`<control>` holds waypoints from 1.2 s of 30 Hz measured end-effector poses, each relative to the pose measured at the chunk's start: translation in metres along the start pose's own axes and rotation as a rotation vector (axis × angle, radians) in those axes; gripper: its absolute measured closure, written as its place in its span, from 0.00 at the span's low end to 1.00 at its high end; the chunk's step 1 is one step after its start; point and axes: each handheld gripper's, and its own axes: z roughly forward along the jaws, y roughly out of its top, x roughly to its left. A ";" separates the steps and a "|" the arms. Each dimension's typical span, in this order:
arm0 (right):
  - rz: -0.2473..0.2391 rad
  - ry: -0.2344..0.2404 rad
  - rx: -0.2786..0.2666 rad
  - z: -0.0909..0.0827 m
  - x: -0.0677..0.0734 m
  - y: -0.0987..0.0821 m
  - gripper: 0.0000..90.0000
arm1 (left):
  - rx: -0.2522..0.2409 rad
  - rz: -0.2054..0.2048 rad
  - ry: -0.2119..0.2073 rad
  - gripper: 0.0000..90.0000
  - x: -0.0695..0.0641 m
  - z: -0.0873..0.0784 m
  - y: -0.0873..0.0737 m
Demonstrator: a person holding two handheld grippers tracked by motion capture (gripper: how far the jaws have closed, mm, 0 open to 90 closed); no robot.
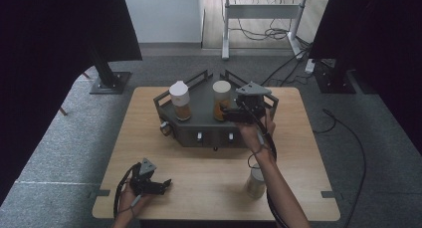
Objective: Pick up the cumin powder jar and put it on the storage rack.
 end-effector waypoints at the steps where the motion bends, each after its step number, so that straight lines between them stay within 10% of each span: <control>1: -0.001 0.001 0.001 -0.002 0.000 0.000 0.15 | 0.000 0.000 0.000 0.03 0.000 0.000 0.000; 36: -0.037 0.043 0.004 -0.044 -0.005 -0.031 0.15 | -0.001 0.001 0.000 0.03 0.000 0.000 0.000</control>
